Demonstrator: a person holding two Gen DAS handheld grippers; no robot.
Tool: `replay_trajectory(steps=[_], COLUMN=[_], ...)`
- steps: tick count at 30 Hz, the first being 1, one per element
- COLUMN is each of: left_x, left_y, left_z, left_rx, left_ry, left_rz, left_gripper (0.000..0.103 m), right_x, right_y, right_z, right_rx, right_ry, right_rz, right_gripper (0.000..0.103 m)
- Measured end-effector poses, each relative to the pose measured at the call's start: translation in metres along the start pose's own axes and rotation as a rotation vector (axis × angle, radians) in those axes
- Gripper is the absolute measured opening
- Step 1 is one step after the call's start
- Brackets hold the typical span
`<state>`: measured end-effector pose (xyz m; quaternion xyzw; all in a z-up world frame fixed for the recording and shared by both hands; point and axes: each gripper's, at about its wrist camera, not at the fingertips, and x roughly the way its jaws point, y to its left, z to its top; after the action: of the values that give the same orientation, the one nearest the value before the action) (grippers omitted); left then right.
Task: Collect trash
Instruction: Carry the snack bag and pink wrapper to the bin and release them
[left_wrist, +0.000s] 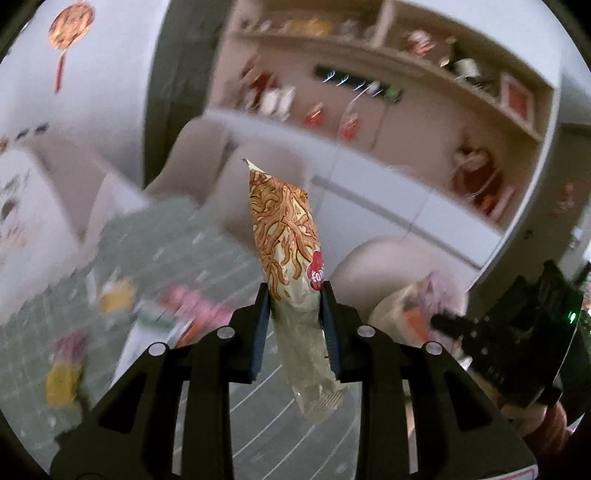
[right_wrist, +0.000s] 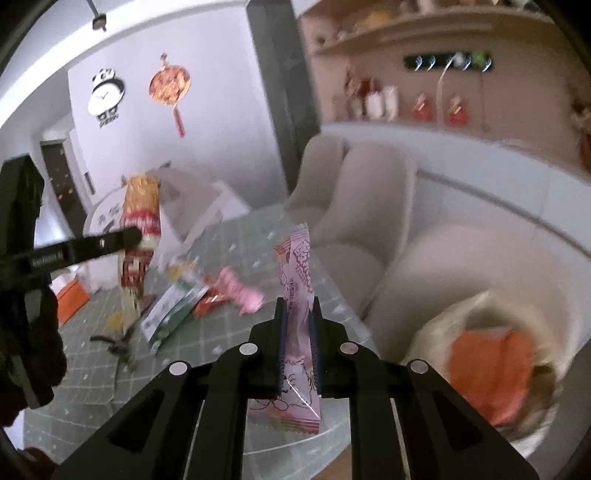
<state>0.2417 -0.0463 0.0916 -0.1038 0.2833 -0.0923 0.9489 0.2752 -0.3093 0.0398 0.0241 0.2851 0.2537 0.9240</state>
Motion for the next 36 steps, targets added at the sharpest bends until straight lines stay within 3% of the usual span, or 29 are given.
replay_trajectory(steps=[7,13,17,24,26,31,33,36], left_x=[0.035,0.093,0.134,0.224,0.251,0.305,0.318,0.331], left_y=[-0.08,-0.125,-0.148,-0.196,-0.212,-0.256,-0.266,-0.266], left_z=[0.026,0.015,-0.001,-0.036,-0.049,-0.094,-0.109,-0.12], left_rx=[0.083,0.099,0.121,0.143,0.155,0.324,0.371,0.359], left_ry=[-0.04,0.068,0.142,0.3,0.377,0.616,0.684,0.735], left_rz=[-0.177,-0.287,-0.319,-0.377,-0.398,-0.347,-0.322,-0.301], left_gripper=[0.026,0.026,0.026,0.026,0.027,0.026,0.026,0.026], right_x=[-0.056,-0.088,-0.096,-0.1,-0.1,-0.105,-0.105,-0.103], right_y=[-0.065,-0.116,-0.144,-0.175,-0.182,-0.2,-0.205,-0.212], right_z=[0.014,0.01,0.002,-0.013,-0.014,-0.02,-0.023,-0.032], right_rx=[0.06,0.14,0.206,0.288,0.297,0.322,0.332,0.359], right_ry=[-0.075,-0.08,-0.063,-0.019,-0.009,0.01,0.018,0.039], right_rz=[-0.171,-0.289,-0.343,-0.424,-0.446,-0.49,-0.505,-0.515], right_gripper=[0.013,0.013,0.013,0.013,0.013,0.013,0.013,0.013])
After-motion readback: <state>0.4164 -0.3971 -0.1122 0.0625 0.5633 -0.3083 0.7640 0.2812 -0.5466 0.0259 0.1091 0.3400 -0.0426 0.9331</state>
